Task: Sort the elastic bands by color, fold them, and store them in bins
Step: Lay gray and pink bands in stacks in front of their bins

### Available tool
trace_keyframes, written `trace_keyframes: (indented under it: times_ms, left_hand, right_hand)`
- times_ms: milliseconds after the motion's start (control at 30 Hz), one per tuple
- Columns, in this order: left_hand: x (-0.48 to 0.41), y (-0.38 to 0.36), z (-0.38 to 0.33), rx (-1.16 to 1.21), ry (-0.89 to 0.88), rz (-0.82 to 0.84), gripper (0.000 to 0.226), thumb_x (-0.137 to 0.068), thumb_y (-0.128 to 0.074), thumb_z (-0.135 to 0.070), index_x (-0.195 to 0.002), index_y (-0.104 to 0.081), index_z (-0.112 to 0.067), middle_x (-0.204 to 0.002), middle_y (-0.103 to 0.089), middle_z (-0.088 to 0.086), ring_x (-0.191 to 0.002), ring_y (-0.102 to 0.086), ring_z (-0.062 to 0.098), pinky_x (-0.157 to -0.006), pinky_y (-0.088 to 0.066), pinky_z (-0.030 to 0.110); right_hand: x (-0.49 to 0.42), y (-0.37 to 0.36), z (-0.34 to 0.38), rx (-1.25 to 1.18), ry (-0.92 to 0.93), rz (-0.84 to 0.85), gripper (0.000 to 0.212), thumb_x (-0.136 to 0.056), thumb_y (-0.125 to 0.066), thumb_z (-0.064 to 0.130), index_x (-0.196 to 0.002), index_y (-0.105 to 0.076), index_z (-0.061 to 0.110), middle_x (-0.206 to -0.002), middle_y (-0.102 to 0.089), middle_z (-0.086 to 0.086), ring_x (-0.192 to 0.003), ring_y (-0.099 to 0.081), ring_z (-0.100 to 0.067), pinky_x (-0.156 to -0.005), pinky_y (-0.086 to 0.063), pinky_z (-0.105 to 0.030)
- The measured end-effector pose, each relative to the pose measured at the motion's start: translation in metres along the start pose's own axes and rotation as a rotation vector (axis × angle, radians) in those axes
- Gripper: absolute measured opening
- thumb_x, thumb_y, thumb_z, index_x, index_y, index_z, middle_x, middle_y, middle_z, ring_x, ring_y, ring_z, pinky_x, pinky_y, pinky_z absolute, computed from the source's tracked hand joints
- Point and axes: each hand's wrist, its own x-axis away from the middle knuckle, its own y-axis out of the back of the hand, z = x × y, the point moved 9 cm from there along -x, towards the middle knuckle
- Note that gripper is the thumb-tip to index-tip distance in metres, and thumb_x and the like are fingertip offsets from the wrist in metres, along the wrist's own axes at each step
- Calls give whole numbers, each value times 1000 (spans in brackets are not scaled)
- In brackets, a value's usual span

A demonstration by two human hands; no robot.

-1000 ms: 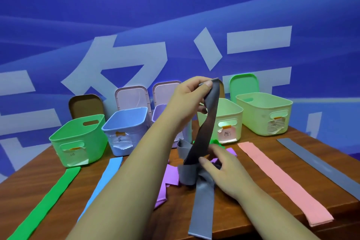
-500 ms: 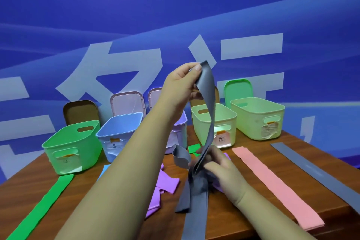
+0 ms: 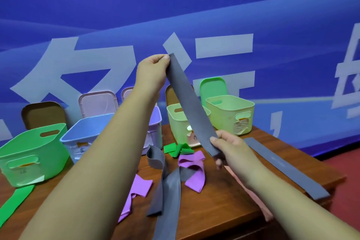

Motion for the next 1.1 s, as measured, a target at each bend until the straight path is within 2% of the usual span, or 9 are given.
trace_keyframes:
  times_ms: [167, 367, 533, 600, 733, 833, 933, 1000, 1100]
  left_hand:
    - [-7, -24, 22, -21, 62, 79, 18, -98, -66, -21, -95, -81, -13, -66, -60, -2, -52, -46, 14, -50, -45, 24]
    - [0, -54, 48, -28, 149, 139, 10, -99, -68, -12, -101, -77, -8, -80, -71, 11, -60, -64, 17, -61, -63, 28]
    - [2, -87, 84, -102, 294, 177, 11, -100, -61, -3, -95, -71, -7, -78, -68, 21, -68, -70, 30, -77, -67, 44]
    - [3, -104, 97, -144, 325, 205, 12, -100, -59, -2, -101, -70, -6, -74, -68, 20, -62, -70, 30, -75, -67, 44]
    - [14, -139, 114, -222, 262, 264, 14, -99, -58, 0, -101, -71, -6, -74, -70, 19, -59, -72, 31, -70, -67, 47]
    - [25, -161, 128, -351, 174, 269, 11, -96, -65, -12, -99, -75, -16, -79, -76, 14, -59, -75, 29, -63, -66, 45]
    - [36, -179, 134, -547, 34, 219, 11, -86, -68, -31, -90, -77, -33, -94, -78, 0, -82, -75, 26, -74, -64, 41]
    - [45, -196, 136, -619, -31, 204, 15, -89, -68, -31, -97, -81, -33, -104, -77, -2, -99, -71, 27, -78, -56, 33]
    - [57, -224, 142, -699, -92, 219, 21, -93, -65, -28, -106, -82, -30, -111, -74, 2, -103, -69, 32, -74, -48, 31]
  right_hand:
    - [7, 35, 6, 91, 39, -59, 28, -104, -58, 25, -80, -71, 33, -65, -57, -3, -56, -51, -21, -56, -43, -34]
    - [15, 72, 5, 165, 9, -123, 18, -104, -58, 20, -89, -66, 14, -68, -53, -10, -52, -47, -17, -49, -37, -27]
    - [21, 97, -4, 213, -106, -182, 15, -99, -60, 17, -93, -66, 4, -64, -51, -8, -49, -44, -18, -45, -34, -29]
    - [21, 107, -6, 254, -131, -198, 16, -96, -62, 18, -91, -65, 3, -63, -51, -8, -50, -45, -19, -44, -36, -30]
    - [27, 136, -10, 354, -215, -242, 21, -89, -66, 28, -84, -65, 8, -58, -54, -9, -53, -48, -28, -47, -38, -33]
    - [37, 158, -14, 409, -293, -273, 20, -83, -65, 33, -75, -62, 14, -59, -56, -10, -52, -50, -28, -52, -41, -36]
    - [47, 177, -16, 451, -336, -310, 20, -90, -67, 28, -74, -61, 16, -52, -55, -7, -42, -47, -24, -49, -41, -33]
    - [56, 190, -19, 498, -354, -333, 17, -93, -68, 24, -80, -64, 13, -48, -56, -4, -40, -46, -22, -46, -40, -29]
    - [67, 208, -26, 573, -378, -346, 14, -92, -72, 25, -92, -71, 11, -54, -60, -5, -46, -52, -23, -46, -42, -29]
